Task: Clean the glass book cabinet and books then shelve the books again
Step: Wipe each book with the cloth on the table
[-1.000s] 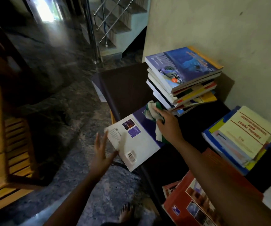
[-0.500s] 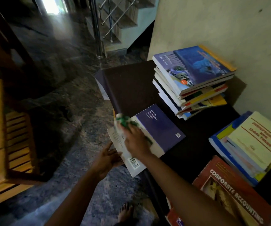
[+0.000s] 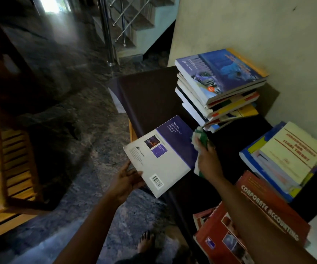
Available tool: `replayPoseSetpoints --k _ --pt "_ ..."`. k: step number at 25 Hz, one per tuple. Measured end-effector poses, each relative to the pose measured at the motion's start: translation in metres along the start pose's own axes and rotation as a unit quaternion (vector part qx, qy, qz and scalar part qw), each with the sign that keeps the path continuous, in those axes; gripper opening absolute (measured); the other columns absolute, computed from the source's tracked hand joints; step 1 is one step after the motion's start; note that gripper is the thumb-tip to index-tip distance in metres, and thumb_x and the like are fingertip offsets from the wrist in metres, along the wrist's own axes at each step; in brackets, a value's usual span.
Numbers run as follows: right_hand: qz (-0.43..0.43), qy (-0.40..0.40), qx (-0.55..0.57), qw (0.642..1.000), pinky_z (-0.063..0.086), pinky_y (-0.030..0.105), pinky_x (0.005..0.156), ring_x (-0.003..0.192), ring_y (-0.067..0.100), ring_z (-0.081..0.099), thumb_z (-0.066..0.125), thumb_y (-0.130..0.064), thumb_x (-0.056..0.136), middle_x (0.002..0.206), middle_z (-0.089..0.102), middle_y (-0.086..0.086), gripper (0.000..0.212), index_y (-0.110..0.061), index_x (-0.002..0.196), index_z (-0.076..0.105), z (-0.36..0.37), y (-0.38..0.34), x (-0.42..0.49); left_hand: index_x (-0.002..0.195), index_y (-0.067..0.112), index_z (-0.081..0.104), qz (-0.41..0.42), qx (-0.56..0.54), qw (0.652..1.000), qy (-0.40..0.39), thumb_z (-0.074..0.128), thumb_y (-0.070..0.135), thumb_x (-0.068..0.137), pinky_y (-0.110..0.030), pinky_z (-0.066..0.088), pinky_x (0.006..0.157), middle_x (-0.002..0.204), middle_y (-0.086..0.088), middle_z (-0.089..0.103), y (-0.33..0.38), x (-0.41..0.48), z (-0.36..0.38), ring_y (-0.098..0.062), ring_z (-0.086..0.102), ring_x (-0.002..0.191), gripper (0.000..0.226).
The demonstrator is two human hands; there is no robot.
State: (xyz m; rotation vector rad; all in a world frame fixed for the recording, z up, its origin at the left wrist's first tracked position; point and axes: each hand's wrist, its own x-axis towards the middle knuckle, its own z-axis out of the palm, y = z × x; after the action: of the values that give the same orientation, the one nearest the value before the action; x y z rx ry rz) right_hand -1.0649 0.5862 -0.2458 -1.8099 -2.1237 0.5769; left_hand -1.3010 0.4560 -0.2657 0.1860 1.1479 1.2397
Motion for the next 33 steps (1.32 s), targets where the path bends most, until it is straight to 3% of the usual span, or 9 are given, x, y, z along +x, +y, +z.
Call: replayPoseSetpoints --k 6,9,13,16,20,25,27,30,33 --pt "-0.085 -0.071 -0.033 0.993 0.025 0.037 0.111 0.137 0.031 0.024 0.047 0.002 0.08 0.154 0.017 0.01 0.079 -0.035 0.146 0.023 0.039 -0.059 -0.091 0.13 0.025 0.041 0.012 0.007 1.0 0.012 0.045 -0.012 0.089 -0.044 0.057 0.067 0.098 -0.011 0.069 0.002 0.0 0.005 -0.023 0.07 0.076 0.056" --pt "-0.169 -0.068 -0.038 0.983 0.044 0.041 0.098 0.123 0.035 0.048 0.04 -0.009 0.073 0.14 0.045 0.016 0.064 -0.022 0.135 0.049 0.054 -0.072 -0.131 0.132 0.021 0.043 -0.017 -0.011 0.999 0.025 0.037 0.0 0.096 -0.037 0.058 0.055 0.089 -0.01 0.067 0.008 -0.001 0.007 -0.026 0.067 0.07 0.042" --pt "-0.148 -0.157 0.158 0.964 0.032 0.021 0.109 0.128 0.005 0.038 0.039 0.008 0.083 0.141 0.04 -0.003 0.064 -0.031 0.134 0.044 0.022 -0.076 -0.133 0.133 0.01 0.045 -0.056 -0.017 0.997 0.059 0.038 0.027 0.097 -0.031 0.047 0.054 0.088 -0.009 0.059 0.011 -0.006 0.013 -0.023 0.056 0.074 0.041" --pt "-0.067 -0.086 0.295 0.949 0.042 0.009 0.092 0.111 -0.006 0.046 0.048 0.01 0.088 0.126 0.044 -0.019 0.063 -0.04 0.125 0.041 -0.031 -0.08 -0.119 0.126 0.015 0.044 0.057 0.035 0.994 0.089 0.05 0.012 0.094 -0.036 0.054 0.052 0.1 -0.012 0.062 0.01 -0.02 0.036 -0.026 0.063 0.08 0.033" --pt "-0.126 -0.016 0.288 0.949 0.036 0.0 0.088 0.11 -0.015 0.043 0.05 0.009 0.088 0.12 0.041 -0.034 0.06 -0.044 0.115 0.045 -0.11 -0.069 -0.126 0.1 0.029 0.056 0.227 0.112 0.965 0.07 0.053 0.009 0.092 -0.043 0.058 0.069 0.106 -0.015 0.066 0.025 -0.065 0.077 -0.025 0.068 0.085 0.021" --pt "-0.199 0.064 0.276 0.938 0.029 -0.005 0.09 0.114 -0.031 0.03 0.048 0.0 0.09 0.125 0.039 -0.043 0.064 -0.052 0.127 0.043 -0.196 -0.027 -0.172 0.112 0.052 0.054 0.427 0.268 0.863 -0.017 0.059 0.025 0.088 -0.039 0.057 0.077 0.111 0.002 0.069 0.032 -0.137 0.121 -0.013 0.067 0.098 0.037" --pt "-0.173 0.103 0.274 0.94 0.026 -0.006 0.09 0.111 -0.035 0.026 0.046 0.007 0.092 0.127 0.035 -0.035 0.059 -0.041 0.127 0.043 -0.214 0.003 -0.197 0.116 0.053 0.055 0.501 0.359 0.787 0.002 0.06 0.017 0.089 -0.027 0.055 0.081 0.11 0.011 0.069 0.014 -0.16 0.142 0.002 0.063 0.097 0.046" --pt "-0.105 0.141 0.3 0.938 0.035 0.025 0.106 0.135 0.0 0.03 0.045 0.006 0.092 0.144 0.038 -0.01 0.054 -0.03 0.131 0.043 -0.222 0.048 -0.237 0.125 0.046 0.052 0.57 0.465 0.677 -0.018 0.061 0.037 0.082 -0.001 0.043 0.074 0.109 0.025 0.063 -0.033 -0.183 0.168 0.016 0.056 0.092 0.045" --pt "-0.075 0.146 0.325 0.931 0.039 0.023 0.099 0.13 0.007 0.036 0.045 0.005 0.092 0.137 0.042 -0.016 0.056 -0.042 0.121 0.042 -0.217 0.073 -0.28 0.138 0.05 0.032 0.586 0.594 0.537 -0.126 0.061 0.03 0.083 -0.024 0.051 0.091 0.137 0.014 0.044 -0.1 -0.178 0.167 -0.004 0.048 0.12 0.065"
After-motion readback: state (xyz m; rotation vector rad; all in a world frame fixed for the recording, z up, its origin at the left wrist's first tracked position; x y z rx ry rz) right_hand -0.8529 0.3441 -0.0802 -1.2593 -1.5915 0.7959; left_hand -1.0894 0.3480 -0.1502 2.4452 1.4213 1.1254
